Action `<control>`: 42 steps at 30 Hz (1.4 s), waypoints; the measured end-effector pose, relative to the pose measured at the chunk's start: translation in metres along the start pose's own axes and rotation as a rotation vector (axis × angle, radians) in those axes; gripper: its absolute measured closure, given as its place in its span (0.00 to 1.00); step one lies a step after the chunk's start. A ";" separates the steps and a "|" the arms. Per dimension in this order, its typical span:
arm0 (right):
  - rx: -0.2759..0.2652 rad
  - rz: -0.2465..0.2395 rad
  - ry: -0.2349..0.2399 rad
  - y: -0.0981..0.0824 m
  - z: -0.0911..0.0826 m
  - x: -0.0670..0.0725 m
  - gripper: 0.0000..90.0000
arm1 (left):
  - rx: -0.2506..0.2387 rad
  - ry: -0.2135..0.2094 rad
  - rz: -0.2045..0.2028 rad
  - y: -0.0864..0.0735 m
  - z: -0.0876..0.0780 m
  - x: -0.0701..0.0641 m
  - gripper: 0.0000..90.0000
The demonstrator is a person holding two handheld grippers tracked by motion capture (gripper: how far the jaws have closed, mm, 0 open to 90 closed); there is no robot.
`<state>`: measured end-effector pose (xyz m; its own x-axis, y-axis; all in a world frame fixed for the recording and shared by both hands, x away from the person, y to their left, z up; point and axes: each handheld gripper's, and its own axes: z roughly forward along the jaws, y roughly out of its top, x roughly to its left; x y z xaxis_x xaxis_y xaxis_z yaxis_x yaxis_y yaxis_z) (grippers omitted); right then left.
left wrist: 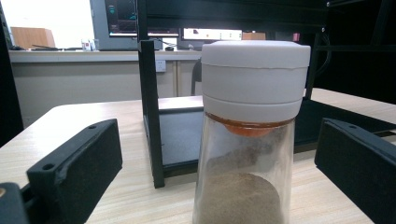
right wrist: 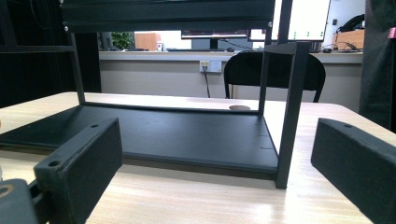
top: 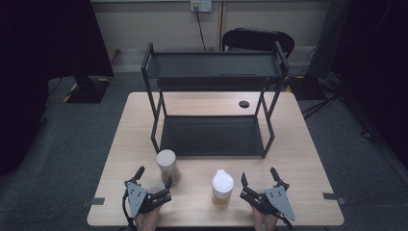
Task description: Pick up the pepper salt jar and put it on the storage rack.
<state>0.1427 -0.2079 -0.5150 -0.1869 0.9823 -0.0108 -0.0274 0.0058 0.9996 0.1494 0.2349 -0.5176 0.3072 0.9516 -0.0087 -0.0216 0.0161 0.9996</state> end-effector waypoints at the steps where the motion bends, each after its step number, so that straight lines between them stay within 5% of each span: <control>1: 0.000 0.000 0.000 0.000 0.000 0.000 0.00 | 0.000 0.000 0.000 0.000 0.000 0.000 0.00; 20: 0.000 -0.001 -0.009 0.000 0.000 0.002 0.00 | -0.005 -0.021 -0.011 0.001 0.000 0.003 0.00; 42: 0.000 0.000 -0.005 0.000 0.000 0.001 0.00 | 0.014 -0.069 -0.037 0.023 0.003 0.007 0.00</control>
<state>0.1423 -0.2071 -0.5150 -0.1821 0.9832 -0.0110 -0.0279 0.0061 0.9996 0.1544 0.2412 -0.4946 0.3728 0.9268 -0.0445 0.0040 0.0464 0.9989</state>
